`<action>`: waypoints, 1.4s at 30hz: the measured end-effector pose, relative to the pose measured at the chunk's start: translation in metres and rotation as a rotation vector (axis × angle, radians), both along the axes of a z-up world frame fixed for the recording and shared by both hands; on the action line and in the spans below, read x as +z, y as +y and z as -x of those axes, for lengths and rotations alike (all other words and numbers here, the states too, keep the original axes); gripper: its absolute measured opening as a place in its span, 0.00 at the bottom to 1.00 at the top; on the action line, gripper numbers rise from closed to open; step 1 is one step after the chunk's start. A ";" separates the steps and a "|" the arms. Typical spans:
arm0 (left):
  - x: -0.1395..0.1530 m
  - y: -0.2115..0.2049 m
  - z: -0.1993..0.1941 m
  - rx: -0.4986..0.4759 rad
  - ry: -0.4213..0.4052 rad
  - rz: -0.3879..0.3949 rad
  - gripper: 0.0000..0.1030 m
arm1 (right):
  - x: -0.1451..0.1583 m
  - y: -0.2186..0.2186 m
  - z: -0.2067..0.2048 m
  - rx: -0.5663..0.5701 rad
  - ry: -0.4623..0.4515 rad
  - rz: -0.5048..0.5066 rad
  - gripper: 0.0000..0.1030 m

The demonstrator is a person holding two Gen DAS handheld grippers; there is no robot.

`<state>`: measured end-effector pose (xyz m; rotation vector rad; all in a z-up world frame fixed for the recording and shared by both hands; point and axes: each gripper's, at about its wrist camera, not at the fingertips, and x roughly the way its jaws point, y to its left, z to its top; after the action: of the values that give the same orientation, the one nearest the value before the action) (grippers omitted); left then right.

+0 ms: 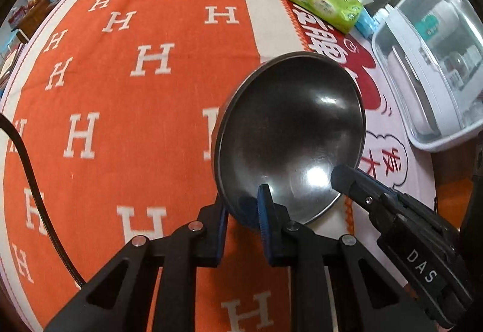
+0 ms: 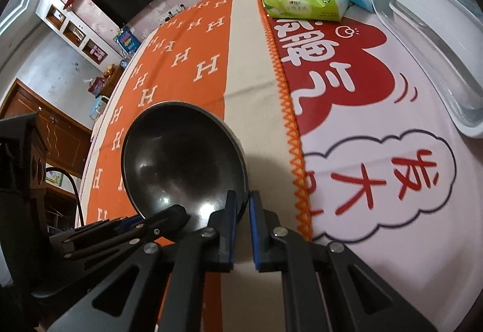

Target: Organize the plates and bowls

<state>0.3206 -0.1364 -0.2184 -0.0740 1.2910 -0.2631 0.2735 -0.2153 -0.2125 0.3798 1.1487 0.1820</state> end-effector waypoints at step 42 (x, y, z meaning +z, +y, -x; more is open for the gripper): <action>0.102 -0.035 0.185 -0.324 -0.099 0.079 0.19 | 0.111 -0.041 0.202 -0.025 -0.106 0.060 0.10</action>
<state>0.1360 -0.1719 -0.1168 0.0812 1.1907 -0.5883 0.0720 -0.2560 -0.1016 0.3275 1.0417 0.1435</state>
